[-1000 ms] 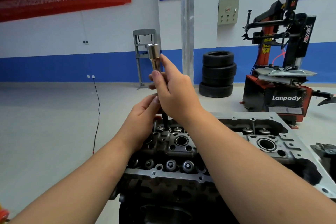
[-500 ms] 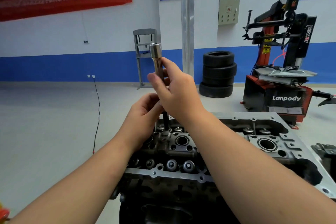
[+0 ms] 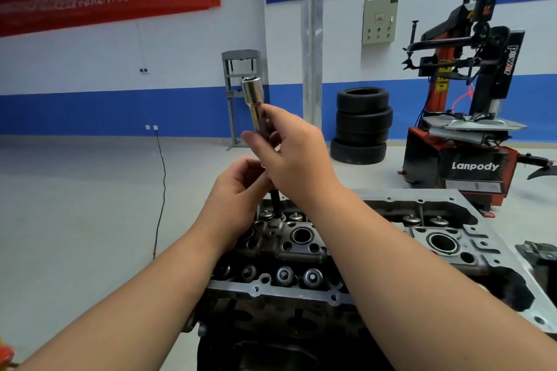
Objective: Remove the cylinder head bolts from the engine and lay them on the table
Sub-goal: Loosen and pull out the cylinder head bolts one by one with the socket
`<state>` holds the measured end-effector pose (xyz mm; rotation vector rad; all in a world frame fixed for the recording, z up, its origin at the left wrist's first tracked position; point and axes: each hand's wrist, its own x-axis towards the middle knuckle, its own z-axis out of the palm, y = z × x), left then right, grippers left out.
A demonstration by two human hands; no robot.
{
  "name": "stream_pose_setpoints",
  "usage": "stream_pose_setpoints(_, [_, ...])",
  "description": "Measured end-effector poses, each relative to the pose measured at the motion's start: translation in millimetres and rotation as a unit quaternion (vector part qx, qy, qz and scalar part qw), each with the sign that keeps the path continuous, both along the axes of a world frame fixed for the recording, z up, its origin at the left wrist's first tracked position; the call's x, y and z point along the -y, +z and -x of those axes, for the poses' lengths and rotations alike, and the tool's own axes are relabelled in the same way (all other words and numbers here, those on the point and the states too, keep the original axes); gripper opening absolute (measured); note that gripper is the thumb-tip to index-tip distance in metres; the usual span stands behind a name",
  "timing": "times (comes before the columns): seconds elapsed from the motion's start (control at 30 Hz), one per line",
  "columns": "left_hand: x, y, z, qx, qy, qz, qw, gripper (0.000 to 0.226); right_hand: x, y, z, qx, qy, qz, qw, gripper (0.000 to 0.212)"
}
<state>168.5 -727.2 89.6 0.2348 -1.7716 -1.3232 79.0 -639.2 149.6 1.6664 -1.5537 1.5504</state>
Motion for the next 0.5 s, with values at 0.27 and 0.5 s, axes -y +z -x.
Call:
stream_pose_setpoints(0.27, [-2.3, 1.0, -0.3, 0.026, -0.019, 0.013, 0.999, 0.029, 1.2, 0.8, -1.9, 0.052, 0.037, -0.063, 0.996, 0.045])
stream_pose_setpoints(0.5, [-1.1, 1.5, 0.9, 0.006, 0.008, -0.005, 1.000, 0.012, 1.7, -0.1, -0.3, 0.015, -0.002, 0.003, 1.000, 0.016])
